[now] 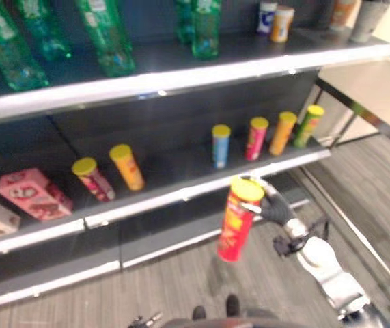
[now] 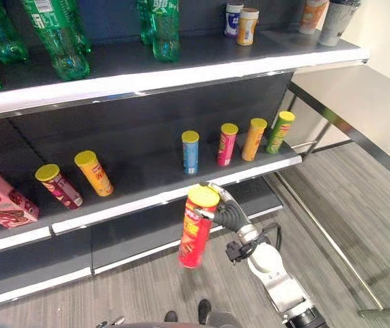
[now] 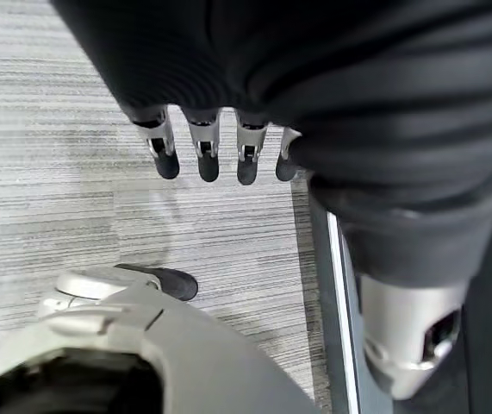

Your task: Put the goods on the table back onto the shelves and tidy them up.

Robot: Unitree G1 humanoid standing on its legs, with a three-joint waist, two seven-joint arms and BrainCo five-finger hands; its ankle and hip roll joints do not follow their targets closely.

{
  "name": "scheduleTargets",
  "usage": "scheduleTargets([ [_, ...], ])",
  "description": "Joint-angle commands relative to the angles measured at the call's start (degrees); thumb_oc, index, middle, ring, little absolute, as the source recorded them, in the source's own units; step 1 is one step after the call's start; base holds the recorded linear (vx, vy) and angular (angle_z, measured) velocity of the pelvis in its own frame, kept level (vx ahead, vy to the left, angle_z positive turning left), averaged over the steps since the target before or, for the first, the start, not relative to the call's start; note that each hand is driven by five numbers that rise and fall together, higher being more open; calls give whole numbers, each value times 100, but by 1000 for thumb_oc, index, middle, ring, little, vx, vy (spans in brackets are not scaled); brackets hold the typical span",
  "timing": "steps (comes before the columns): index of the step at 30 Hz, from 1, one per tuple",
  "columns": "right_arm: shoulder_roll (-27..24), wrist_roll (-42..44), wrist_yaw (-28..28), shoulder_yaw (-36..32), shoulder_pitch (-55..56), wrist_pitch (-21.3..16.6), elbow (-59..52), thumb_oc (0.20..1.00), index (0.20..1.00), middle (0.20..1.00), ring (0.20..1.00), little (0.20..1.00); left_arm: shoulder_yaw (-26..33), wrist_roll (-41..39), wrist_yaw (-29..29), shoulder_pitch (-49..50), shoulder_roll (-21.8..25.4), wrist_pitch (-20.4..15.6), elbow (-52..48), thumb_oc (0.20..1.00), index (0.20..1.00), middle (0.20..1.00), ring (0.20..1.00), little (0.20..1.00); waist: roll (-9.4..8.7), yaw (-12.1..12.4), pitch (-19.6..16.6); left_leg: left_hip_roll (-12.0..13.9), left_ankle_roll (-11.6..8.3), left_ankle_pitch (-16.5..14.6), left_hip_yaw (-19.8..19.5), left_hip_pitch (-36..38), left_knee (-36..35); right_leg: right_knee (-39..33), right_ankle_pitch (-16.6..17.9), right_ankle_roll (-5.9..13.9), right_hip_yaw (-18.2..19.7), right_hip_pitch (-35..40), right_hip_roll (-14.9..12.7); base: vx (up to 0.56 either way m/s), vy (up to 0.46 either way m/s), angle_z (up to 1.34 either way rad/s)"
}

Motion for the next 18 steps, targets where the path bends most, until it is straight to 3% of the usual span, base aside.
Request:
scheduleTargets([
  [1, -50, 98, -100, 80, -364, -482, -602, 200, 200, 200, 200, 200, -105, 133, -73, -292, -384, -81, 65, 1000, 1000, 1000, 1000, 1000, -112, 6, -96, 105, -295, -370, -360, -189, 357, -730, 94, 319, 239, 753, -190, 72, -25, 4],
  [6, 9, 186, -11, 486, -693, -582, -531, 200, 200, 200, 200, 200, -90, -9, 7, -367, -385, -86, 46, 1000, 1000, 1000, 1000, 1000, -188, 34, 37, 22, -359, -707, -292, -557, 1467, -666, 81, 263, 266, 823, -220, -17, -14, 2],
  [8, -48, 74, 36, 804, -1109, -545, -472, 200, 200, 200, 200, 200, -79, -160, 70, -412, -434, -100, -18, 1000, 1000, 1000, 1000, 1000, -215, 86, 149, 101, -491, -677, -259, -1076, 2228, -677, 29, 214, 346, 935, -268, -58, 39, 9],
  [9, -46, 72, 32, 811, -1119, -547, -465, 200, 200, 200, 200, 200, -74, -160, 72, -415, -436, -99, -20, 1000, 1000, 1000, 1000, 1000, -209, 83, 151, 107, -494, -692, -260, -1093, 2257, -676, 30, 213, 346, 932, -261, 0, 98, 6],
  [11, -31, 8, 14, 991, -1345, -505, -413, 200, 200, 200, 200, 200, -31, -331, 131, -404, -396, -94, -101, 1000, 1000, 1000, 1000, 1000, -242, 162, 119, 508, -488, -625, -223, -1047, 1901, -587, -48, 259, 390, 916, -406, 55, 149, -11],
  [12, -27, 6, 12, 996, -1351, -506, -407, 200, 200, 200, 200, 200, -26, -331, 131, -405, -395, -94, -100, 1000, 1000, 1000, 1000, 1000, -247, 168, 125, 510, -492, -616, -213, -1022, 1872, -581, -53, 256, 400, 921, -406, 60, 158, -21],
  [13, -13, -2, -3, 1038, -1413, -509, -347, 200, 200, 200, 200, 200, -6, -360, 162, -413, -389, -98, -51, 1000, 1000, 1000, 1000, 1000, -271, 180, 103, 673, -508, -539, -248, -968, 1721, -558, -74, 275, 423, 903, -458, 40, 140, -23],
  [16, 30, 29, -33, 1183, -1498, -498, -172, 200, 200, 200, 200, 200, -14, -367, 246, -447, -385, -96, 67, 1000, 1000, 1000, 1000, 1000, -217, 165, 34, 1343, -663, -8, -529, -841, 1069, -408, -284, 354, 541, 823, -611, 77, 332, -18],
  [17, 15, 83, -26, 1224, -1499, -485, -68, 200, 200, 200, 200, 200, -117, -340, 289, -455, -399, -113, -9, 1000, 1000, 1000, 1000, 1000, -79, 148, -26, 1662, -777, 357, -858, -826, 612, -339, -428, 435, 687, 793, -700, 101, 530, -9],
  [18, 12, 116, -38, 1213, -1506, -475, -40, 200, 200, 200, 200, 200, -179, -339, 292, -451, -416, -136, -58, 1000, 1000, 1000, 1000, 1000, 2, 128, -48, 1746, -845, 496, -924, -818, 430, -332, -469, 466, 713, 802, -747, 81, 551, -7],
])
